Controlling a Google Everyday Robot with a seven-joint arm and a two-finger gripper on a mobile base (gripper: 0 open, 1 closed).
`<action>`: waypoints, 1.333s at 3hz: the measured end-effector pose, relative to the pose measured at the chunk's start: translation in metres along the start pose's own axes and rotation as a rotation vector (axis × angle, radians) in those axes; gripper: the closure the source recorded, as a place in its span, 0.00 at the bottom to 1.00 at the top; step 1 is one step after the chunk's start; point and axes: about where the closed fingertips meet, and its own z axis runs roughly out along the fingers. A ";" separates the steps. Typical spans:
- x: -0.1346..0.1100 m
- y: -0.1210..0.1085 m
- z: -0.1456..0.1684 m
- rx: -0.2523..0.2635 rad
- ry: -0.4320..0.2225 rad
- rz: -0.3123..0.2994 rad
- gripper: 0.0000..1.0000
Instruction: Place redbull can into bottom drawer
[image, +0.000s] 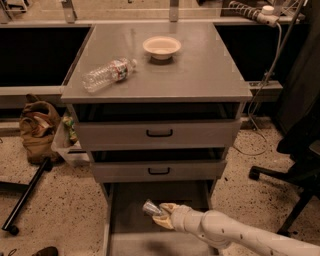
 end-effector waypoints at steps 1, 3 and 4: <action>0.028 0.012 0.029 -0.029 -0.002 0.064 1.00; 0.036 0.003 0.049 -0.020 -0.030 0.071 1.00; 0.045 -0.015 0.083 0.015 -0.086 0.078 1.00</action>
Offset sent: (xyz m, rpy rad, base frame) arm -0.0011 0.0096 -0.0308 0.0296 0.0436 -0.0053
